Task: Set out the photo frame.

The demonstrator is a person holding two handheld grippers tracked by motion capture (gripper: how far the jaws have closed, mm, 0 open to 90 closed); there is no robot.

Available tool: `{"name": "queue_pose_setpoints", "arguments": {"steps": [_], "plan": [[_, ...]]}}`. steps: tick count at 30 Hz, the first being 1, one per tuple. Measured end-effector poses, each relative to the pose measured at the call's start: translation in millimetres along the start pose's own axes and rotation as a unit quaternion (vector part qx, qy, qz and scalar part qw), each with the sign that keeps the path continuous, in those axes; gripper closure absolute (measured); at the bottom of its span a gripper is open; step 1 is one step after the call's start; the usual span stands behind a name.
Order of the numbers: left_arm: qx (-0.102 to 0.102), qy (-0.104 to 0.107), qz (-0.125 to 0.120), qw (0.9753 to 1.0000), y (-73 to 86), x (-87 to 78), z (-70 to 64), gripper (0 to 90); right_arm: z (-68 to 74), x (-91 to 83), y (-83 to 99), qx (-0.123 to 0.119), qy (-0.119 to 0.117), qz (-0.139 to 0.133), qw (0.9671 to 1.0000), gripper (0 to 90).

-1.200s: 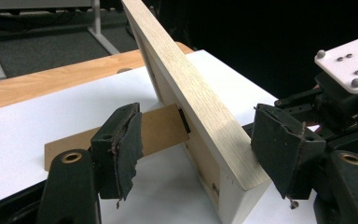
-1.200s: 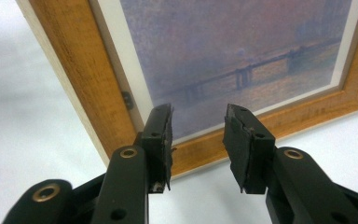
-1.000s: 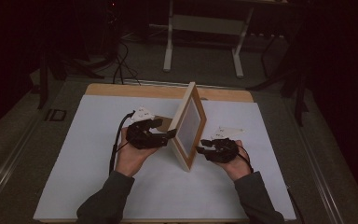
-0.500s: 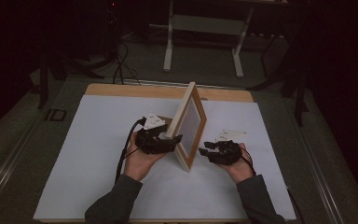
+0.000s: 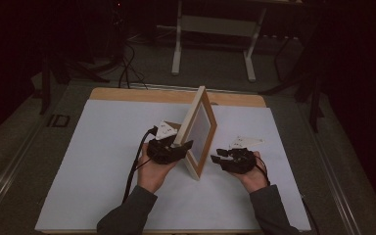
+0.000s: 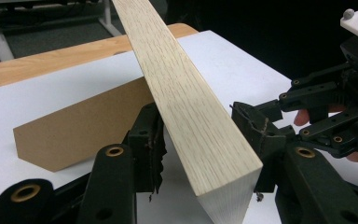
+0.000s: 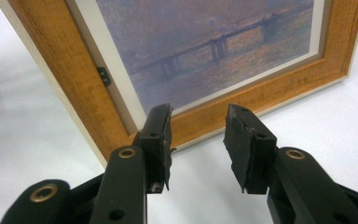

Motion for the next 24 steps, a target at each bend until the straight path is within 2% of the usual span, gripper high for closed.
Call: {"name": "queue_pose_setpoints", "arguments": {"steps": [6, 14, 24], "plan": [[-0.002, -0.006, 0.002, 1.0000, 0.2, -1.1, 2.8, 57.7, -0.1, 0.1, 0.2, 0.000, 0.000, -0.001, 1.0000, 60.7], [-0.007, -0.026, 0.003, 0.9996, -0.5, -7.0, 17.6, 63.3, -1.3, 0.0, 0.9, 0.003, 0.001, 0.000, 1.0000, 60.7], [-0.019, -0.011, 0.004, 0.9997, -2.6, -11.4, 31.7, 66.1, -2.3, -1.2, -0.5, 0.003, 0.004, -0.003, 1.0000, 60.7]]}}
Point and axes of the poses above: each handheld gripper's, and its own axes: x roughly forward along the jaws, y roughly out of its underside, z roughly to its left, the point moved 9 cm from there along x, roughly forward along the jaws, and after that the axes turned 3 degrees about y, right-handed, at the moved point
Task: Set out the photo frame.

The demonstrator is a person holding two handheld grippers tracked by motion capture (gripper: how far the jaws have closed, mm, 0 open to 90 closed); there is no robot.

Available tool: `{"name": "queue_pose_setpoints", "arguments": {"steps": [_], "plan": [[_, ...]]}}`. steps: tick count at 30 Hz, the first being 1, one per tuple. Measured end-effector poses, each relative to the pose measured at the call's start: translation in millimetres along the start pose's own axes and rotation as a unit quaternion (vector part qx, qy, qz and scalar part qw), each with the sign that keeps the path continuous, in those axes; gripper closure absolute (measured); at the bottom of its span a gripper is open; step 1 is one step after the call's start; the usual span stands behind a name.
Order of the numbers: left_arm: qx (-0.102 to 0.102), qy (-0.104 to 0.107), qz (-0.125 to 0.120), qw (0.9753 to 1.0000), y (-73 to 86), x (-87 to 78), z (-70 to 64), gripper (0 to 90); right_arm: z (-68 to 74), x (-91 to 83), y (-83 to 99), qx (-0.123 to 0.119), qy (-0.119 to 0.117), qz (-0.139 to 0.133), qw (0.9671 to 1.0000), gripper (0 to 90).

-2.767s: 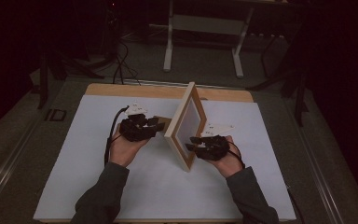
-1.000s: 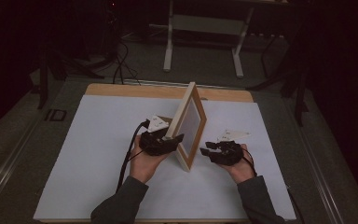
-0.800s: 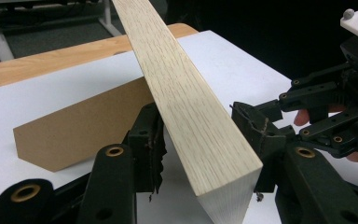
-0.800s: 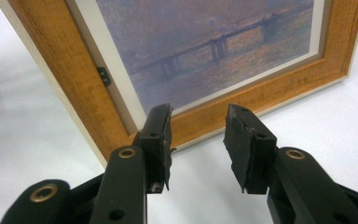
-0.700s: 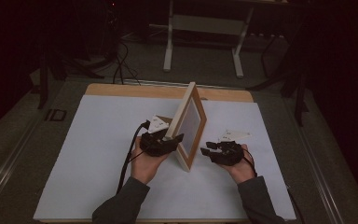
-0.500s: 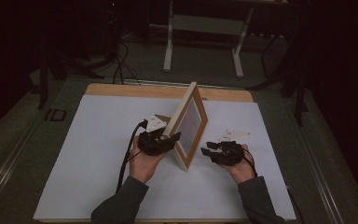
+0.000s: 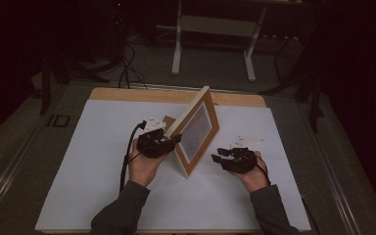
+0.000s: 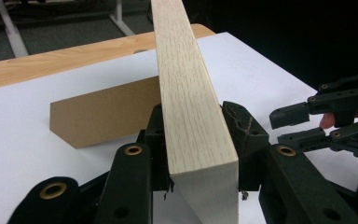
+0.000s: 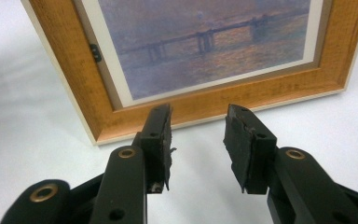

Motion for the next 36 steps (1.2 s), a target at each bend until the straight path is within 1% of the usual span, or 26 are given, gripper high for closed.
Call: {"name": "queue_pose_setpoints", "arguments": {"steps": [3, 8, 10, 12, 13, 16, 18, 21, 23, 24, 31, 36], "plan": [[-0.005, 0.007, 0.001, 1.0000, -0.9, -1.3, 3.8, 66.8, -0.8, -1.6, -1.1, 0.002, 0.001, -0.003, 1.0000, 60.7], [-0.014, 0.028, 0.003, 0.9995, -1.7, -3.8, 11.3, 67.8, -2.9, -4.1, -3.5, 0.003, 0.004, -0.010, 0.9999, 60.8], [-0.010, 0.033, 0.010, 0.9993, -1.8, -4.8, 13.0, 67.8, -3.2, -4.9, -3.9, 0.005, 0.005, -0.010, 0.9999, 60.7], [-0.009, 0.034, 0.013, 0.9993, -2.0, -5.1, 13.5, 67.8, -3.4, -5.0, -4.3, 0.005, 0.005, -0.011, 0.9999, 60.7], [-0.004, 0.036, 0.021, 0.9991, -2.3, -6.1, 16.0, 67.8, -3.2, -4.8, -4.3, 0.004, 0.005, -0.011, 0.9999, 60.7], [-0.007, 0.042, 0.021, 0.9989, -2.5, -6.9, 18.4, 68.1, -3.2, -4.6, -4.5, 0.004, 0.006, -0.011, 0.9999, 60.6], [-0.010, 0.051, 0.025, 0.9983, -2.3, -9.2, 22.3, 68.4, -3.7, -4.8, -5.4, 0.002, 0.007, -0.012, 0.9999, 60.5], [-0.007, 0.056, 0.029, 0.9980, -2.2, -10.4, 24.2, 68.5, -4.5, -5.5, -6.4, 0.003, 0.008, -0.013, 0.9999, 60.4], [-0.008, 0.063, 0.030, 0.9975, -2.3, -10.8, 25.2, 68.6, -4.8, -6.2, -6.9, 0.003, 0.008, -0.014, 0.9999, 60.4], [-0.008, 0.063, 0.030, 0.9975, -2.3, -10.8, 25.2, 68.6, -4.8, -6.2, -6.9, 0.003, 0.008, -0.014, 0.9999, 60.4], [-0.009, 0.088, 0.035, 0.9955, -2.0, -14.0, 32.6, 69.0, -6.6, -8.5, -9.8, 0.001, 0.014, -0.015, 0.9998, 60.3], [-0.014, 0.110, 0.036, 0.9932, -1.5, -16.0, 37.9, 69.4, -6.1, -10.7, -17.3, -0.003, 0.017, -0.021, 0.9996, 60.0]]}}
Point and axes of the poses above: each handheld gripper's, and its own axes: x roughly forward along the jaws, y roughly out of its underside, z roughly to its left, the point moved 9 cm from there along x, roughly forward along the jaws, and after that the axes turned 3 degrees about y, right-handed, at the moved point
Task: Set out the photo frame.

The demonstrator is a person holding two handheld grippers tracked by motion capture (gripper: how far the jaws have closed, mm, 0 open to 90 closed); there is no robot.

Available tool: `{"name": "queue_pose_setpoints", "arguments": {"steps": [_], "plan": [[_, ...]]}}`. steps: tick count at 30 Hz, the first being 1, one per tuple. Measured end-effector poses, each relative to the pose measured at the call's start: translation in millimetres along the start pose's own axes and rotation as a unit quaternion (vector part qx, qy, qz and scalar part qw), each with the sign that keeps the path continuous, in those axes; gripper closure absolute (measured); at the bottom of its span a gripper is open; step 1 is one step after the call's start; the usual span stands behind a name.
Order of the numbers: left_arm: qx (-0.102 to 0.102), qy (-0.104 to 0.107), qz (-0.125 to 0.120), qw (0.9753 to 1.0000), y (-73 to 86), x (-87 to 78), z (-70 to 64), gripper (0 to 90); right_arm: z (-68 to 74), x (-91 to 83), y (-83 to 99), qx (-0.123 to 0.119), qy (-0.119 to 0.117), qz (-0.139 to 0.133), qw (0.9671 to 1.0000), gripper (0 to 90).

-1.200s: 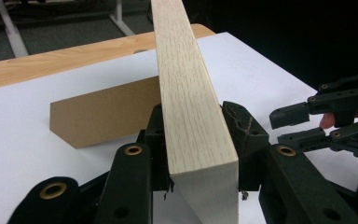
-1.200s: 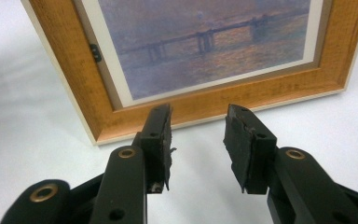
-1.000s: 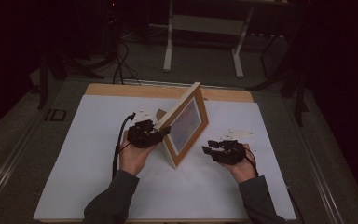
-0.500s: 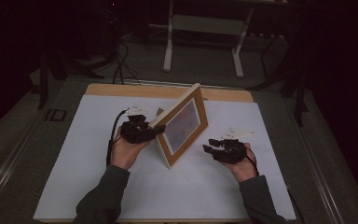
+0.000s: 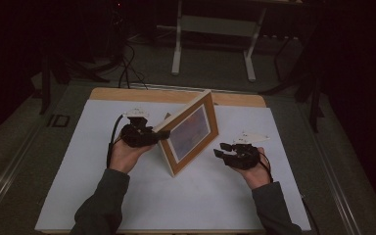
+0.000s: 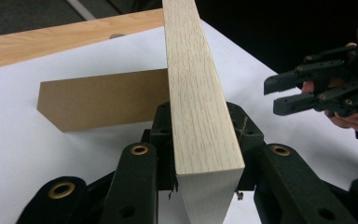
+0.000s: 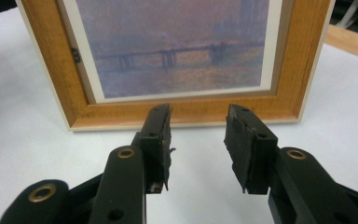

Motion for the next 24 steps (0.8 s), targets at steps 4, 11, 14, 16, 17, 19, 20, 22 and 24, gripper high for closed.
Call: {"name": "queue_pose_setpoints", "arguments": {"steps": [4, 11, 14, 16, 17, 19, 20, 22, 24], "plan": [[-0.008, 0.016, -0.003, 0.9998, 0.7, -2.7, 3.3, 69.9, 0.3, -0.1, -5.8, -0.004, 0.003, -0.003, 1.0000, 59.8], [-0.009, 0.030, -0.005, 0.9995, 0.4, -4.1, 5.2, 70.5, -3.5, 3.0, -15.3, -0.018, 0.015, 0.002, 0.9997, 59.6], [-0.008, 0.034, -0.006, 0.9994, 0.1, -4.0, 5.7, 70.6, -7.1, 4.1, -20.5, -0.017, 0.020, 0.001, 0.9997, 59.6], [-0.006, 0.036, -0.006, 0.9993, -0.2, -4.0, 5.8, 70.6, -10.9, 4.9, -24.4, -0.015, 0.025, -0.002, 0.9996, 59.7], [-0.005, 0.038, -0.006, 0.9993, -0.2, -4.0, 5.8, 70.6, -13.1, 5.0, -26.2, -0.015, 0.027, -0.003, 0.9995, 59.7], [-0.004, 0.043, -0.006, 0.9990, -0.6, -3.6, 5.7, 70.8, -17.6, 5.5, -29.5, -0.012, 0.032, -0.005, 0.9994, 59.7], [-0.004, 0.048, -0.006, 0.9988, -0.7, -3.4, 5.5, 70.9, -19.8, 5.7, -30.8, -0.009, 0.035, -0.006, 0.9993, 59.7], [-0.004, 0.055, -0.007, 0.9984, -1.3, -2.5, 4.7, 71.3, -24.6, 6.4, -33.4, -0.004, 0.040, -0.007, 0.9992, 59.7], [-0.003, 0.060, -0.007, 0.9982, -1.9, -1.6, 3.3, 71.5, -29.8, 6.9, -36.0, 0.003, 0.046, -0.010, 0.9989, 59.6]]}}
Point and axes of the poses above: each handheld gripper's, and its own axes: x roughly forward along the jaws, y roughly out of its underside, z roughly to its left, the point moved 9 cm from there along x, roughly forward along the jaws, and after that the axes turned 3 degrees about y, right-handed, at the moved point
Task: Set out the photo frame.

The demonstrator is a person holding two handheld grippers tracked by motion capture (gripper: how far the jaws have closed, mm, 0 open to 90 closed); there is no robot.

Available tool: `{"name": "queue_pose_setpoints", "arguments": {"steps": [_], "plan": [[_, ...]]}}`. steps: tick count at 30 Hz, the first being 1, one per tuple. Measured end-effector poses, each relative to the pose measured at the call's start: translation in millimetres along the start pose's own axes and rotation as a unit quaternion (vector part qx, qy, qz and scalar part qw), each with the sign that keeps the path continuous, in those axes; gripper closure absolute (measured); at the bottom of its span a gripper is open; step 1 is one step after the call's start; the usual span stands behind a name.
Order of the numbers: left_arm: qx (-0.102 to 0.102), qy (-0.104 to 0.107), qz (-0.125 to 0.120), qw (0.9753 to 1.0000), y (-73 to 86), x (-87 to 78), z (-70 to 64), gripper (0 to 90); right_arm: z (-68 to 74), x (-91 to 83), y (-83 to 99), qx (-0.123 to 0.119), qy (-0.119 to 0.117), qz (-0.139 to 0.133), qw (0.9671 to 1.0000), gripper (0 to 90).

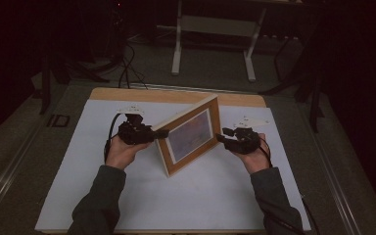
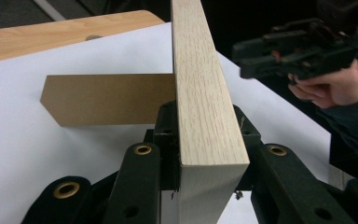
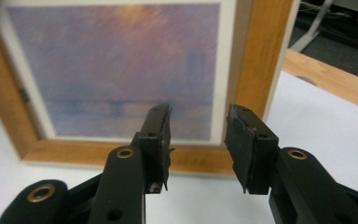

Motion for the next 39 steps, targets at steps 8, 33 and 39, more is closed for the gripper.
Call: {"name": "queue_pose_setpoints", "arguments": {"steps": [8, 33, 39], "plan": [[0.000, 0.019, -0.001, 0.9998, -0.7, 1.9, -1.5, 71.5, -26.2, 5.3, -8.1, 0.043, 0.020, -0.013, 0.9988, 57.7], [0.016, 0.055, 0.012, 0.9983, -2.8, 6.2, -2.1, 71.5, -40.1, 32.5, -36.2, 0.001, -0.004, -0.002, 1.0000, 25.7], [0.025, 0.048, 0.019, 0.9983, -3.9, 7.7, 0.0, 71.9, -36.2, 38.2, -40.8, -0.003, -0.029, 0.000, 0.9996, 20.8]]}}
Point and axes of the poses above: each handheld gripper's, and its own axes: x roughly forward along the jaws, y roughly out of its underside, z roughly to its left, the point moved 9 cm from there along x, roughly forward along the jaws, and after that the axes turned 3 degrees about y, right-handed, at the moved point
